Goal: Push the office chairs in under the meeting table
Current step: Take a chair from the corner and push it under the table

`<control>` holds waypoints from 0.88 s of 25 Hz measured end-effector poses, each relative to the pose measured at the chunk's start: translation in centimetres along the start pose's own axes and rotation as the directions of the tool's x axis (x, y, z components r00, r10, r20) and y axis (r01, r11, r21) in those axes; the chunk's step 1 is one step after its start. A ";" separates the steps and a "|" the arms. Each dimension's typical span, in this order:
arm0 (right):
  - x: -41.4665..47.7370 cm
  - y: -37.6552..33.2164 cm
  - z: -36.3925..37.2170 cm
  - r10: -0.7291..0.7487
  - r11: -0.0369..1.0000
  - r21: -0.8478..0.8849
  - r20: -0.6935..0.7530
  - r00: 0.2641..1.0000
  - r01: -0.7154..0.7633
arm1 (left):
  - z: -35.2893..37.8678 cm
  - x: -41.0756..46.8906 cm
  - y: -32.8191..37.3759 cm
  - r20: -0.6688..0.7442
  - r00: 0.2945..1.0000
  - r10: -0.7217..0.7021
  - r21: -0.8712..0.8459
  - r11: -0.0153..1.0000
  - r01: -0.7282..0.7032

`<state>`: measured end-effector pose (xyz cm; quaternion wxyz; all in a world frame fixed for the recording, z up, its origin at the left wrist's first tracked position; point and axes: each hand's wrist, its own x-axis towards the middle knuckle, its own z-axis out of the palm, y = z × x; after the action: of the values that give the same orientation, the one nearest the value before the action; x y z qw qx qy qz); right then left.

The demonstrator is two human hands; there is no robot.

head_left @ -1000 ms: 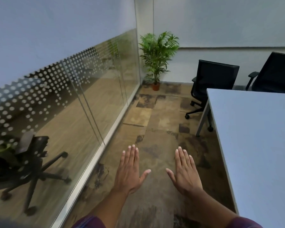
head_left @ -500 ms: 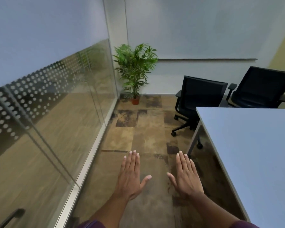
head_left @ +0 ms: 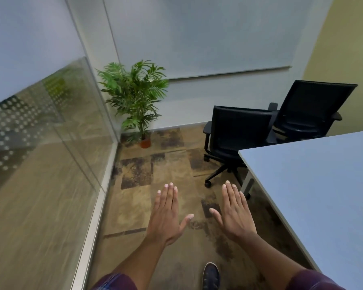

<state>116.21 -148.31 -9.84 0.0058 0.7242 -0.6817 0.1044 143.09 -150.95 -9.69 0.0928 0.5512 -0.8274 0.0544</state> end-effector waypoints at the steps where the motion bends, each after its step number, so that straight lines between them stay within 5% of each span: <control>1: 2.6 0.8 0.5 0.012 1.000 0.011 0.001 1.000 -0.012 | 0.6 3.0 -0.6 0.002 1.000 0.009 0.003 1.000 -0.009; 9: 23.2 8.3 2.1 0.126 0.992 0.034 -0.047 0.991 -0.124 | 4.7 26.5 -3.0 0.017 0.996 0.085 -0.011 0.996 -0.085; 22: 44.6 17.9 4.1 0.283 0.958 -0.019 -0.107 0.953 -0.287 | 10.4 55.0 -4.3 0.011 0.956 0.294 -0.042 0.955 -0.293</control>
<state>101.26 -194.20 -9.13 0.0384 0.6117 -0.7794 0.1295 125.40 -204.22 -8.17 0.0876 0.4207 -0.9018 0.0464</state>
